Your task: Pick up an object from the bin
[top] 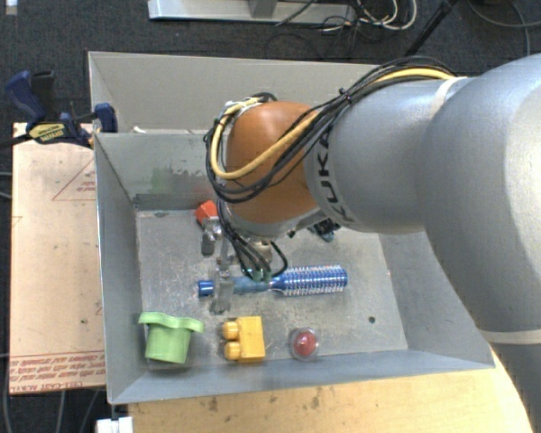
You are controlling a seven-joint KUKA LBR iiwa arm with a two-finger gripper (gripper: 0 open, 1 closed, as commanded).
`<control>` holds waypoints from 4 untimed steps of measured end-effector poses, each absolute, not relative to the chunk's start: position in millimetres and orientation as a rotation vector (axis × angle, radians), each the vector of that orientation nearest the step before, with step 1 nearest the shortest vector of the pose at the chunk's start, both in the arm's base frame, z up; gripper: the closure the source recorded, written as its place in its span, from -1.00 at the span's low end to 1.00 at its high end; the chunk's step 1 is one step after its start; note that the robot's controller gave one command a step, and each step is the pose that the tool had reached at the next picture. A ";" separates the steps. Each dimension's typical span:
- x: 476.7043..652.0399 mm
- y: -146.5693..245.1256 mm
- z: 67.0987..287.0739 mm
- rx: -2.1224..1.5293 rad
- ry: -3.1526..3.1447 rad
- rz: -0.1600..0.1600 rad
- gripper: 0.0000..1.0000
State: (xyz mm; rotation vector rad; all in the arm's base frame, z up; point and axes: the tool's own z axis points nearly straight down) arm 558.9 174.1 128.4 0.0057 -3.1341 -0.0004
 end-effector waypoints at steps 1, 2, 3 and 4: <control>590.7 78.1 66.6 0.099 -3.138 0.004 -1.00; 591.0 54.7 101.5 0.184 -3.141 0.000 -1.00; 566.0 49.7 99.2 -0.071 -3.140 -0.002 -1.00; 573.9 51.6 69.1 0.206 -3.134 -0.002 -1.00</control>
Offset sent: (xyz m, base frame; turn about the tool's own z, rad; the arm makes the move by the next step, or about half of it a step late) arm 0.0312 -0.0904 -0.0584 -0.0682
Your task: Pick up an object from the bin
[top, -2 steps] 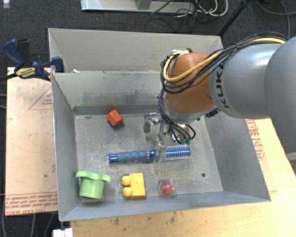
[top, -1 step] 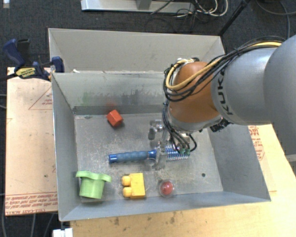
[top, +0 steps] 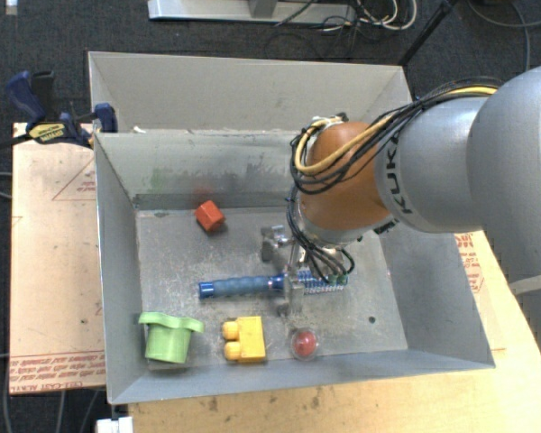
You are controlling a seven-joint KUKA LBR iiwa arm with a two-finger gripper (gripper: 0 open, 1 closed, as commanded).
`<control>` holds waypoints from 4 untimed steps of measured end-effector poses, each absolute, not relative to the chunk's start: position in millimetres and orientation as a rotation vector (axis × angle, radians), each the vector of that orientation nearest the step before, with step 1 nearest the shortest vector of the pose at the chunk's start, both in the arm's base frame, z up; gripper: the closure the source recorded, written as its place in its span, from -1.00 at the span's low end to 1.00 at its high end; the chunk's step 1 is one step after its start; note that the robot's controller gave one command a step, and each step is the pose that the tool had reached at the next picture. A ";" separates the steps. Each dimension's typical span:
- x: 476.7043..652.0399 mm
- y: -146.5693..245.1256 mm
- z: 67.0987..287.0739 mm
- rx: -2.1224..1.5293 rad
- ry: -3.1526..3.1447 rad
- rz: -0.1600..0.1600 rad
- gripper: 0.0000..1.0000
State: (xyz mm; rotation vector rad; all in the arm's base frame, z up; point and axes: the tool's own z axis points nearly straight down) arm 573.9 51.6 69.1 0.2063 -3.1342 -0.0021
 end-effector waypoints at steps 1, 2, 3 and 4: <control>574.3 52.2 69.2 0.202 -3.135 -0.003 -1.00; 574.6 52.2 69.8 0.202 -3.136 -0.003 1.00; 575.1 52.6 70.7 0.199 -3.136 -0.003 1.00; 575.5 52.9 95.1 0.196 -3.138 -0.003 1.00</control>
Offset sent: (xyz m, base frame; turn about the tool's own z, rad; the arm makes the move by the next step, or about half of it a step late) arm 0.0000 0.0000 0.0000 0.0000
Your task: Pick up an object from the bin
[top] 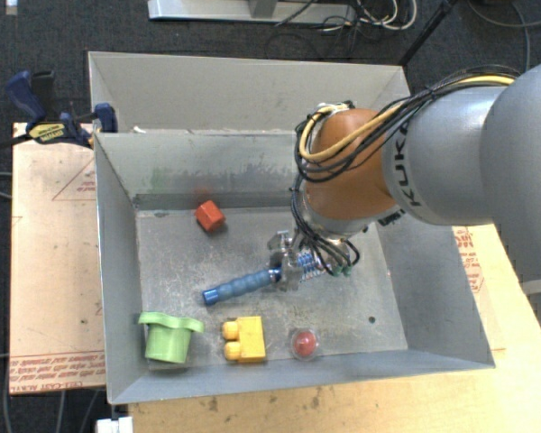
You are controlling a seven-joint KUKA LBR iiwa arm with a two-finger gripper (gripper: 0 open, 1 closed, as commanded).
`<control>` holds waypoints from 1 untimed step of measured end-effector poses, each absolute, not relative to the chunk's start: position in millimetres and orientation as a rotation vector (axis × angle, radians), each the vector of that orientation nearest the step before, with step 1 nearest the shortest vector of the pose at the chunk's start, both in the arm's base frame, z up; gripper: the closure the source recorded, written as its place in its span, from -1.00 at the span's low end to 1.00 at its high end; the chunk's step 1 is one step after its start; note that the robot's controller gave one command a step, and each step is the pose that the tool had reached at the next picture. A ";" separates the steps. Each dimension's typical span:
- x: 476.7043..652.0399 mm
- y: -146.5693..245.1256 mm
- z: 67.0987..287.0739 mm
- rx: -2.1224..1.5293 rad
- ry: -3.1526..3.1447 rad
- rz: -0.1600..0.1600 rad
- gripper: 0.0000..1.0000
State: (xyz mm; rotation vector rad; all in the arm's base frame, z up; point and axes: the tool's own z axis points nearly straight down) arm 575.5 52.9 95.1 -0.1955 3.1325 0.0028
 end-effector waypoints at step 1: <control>577.0 53.5 161.9 -0.193 3.128 0.001 1.00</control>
Offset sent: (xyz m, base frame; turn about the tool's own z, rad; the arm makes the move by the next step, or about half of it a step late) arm -0.0001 0.0000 0.0634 0.0000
